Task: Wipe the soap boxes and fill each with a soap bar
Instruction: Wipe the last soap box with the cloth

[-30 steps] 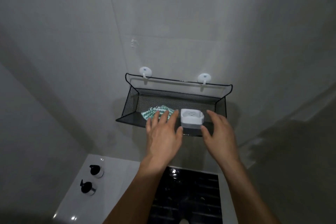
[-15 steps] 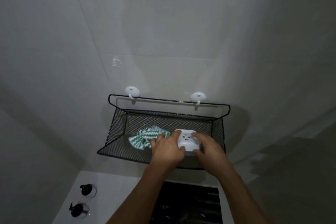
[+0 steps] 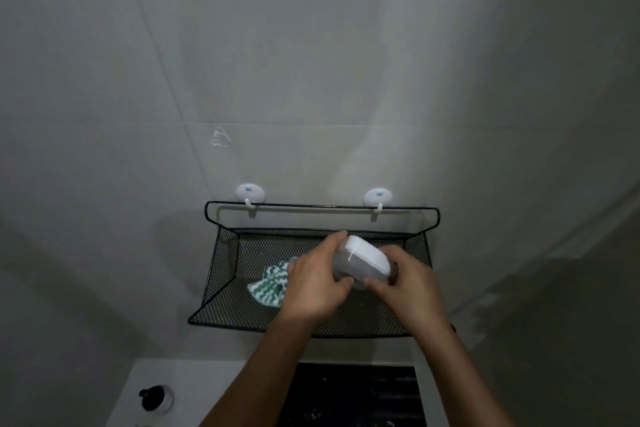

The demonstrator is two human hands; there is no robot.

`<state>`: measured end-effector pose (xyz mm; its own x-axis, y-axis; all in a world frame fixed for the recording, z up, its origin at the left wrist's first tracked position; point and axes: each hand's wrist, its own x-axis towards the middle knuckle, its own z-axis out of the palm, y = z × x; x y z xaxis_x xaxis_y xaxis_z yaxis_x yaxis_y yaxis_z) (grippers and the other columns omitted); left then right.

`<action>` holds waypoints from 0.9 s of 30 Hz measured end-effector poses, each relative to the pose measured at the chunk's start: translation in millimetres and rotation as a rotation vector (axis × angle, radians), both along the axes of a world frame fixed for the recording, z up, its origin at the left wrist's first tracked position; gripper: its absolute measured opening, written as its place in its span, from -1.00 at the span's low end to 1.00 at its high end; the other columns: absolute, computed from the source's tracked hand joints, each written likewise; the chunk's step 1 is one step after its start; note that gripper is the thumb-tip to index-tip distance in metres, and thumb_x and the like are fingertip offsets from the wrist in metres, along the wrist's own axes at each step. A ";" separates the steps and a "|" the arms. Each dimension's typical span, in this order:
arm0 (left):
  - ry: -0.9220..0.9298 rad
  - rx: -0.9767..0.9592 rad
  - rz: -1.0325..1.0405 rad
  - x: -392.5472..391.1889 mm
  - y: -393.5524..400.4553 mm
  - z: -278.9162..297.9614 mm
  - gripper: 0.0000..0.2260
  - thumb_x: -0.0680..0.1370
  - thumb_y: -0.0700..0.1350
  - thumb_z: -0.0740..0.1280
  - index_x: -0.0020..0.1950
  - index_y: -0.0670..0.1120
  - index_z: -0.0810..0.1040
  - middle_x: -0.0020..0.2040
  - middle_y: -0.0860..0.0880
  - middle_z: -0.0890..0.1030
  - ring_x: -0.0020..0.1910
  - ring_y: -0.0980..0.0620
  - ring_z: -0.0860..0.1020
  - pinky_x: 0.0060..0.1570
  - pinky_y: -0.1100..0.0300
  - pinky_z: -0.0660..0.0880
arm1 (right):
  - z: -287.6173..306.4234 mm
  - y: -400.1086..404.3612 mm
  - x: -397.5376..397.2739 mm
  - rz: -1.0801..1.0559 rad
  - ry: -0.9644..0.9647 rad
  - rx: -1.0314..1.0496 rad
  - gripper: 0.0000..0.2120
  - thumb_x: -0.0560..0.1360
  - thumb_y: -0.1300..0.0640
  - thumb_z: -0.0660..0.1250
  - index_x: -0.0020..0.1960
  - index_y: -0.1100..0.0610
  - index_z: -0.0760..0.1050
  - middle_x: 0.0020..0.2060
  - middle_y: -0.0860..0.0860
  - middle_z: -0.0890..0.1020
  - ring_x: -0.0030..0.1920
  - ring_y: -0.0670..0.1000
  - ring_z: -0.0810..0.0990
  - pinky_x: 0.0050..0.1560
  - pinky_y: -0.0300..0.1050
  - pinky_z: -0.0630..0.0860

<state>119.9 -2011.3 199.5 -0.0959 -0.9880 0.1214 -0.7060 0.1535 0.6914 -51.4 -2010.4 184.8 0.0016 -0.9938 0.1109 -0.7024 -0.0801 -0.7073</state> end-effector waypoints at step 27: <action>-0.574 0.237 -0.044 67.3 -39.6 -40.0 -0.69 0.52 -0.19 0.34 0.25 0.01 0.59 0.14 -0.07 0.62 0.12 -0.08 0.59 0.08 0.06 0.54 | -23.1 1.9 -12.6 -0.138 -0.852 0.294 -0.64 0.44 0.43 0.40 0.16 0.12 0.58 -0.08 0.07 0.76 -0.01 0.11 0.73 0.09 0.10 0.62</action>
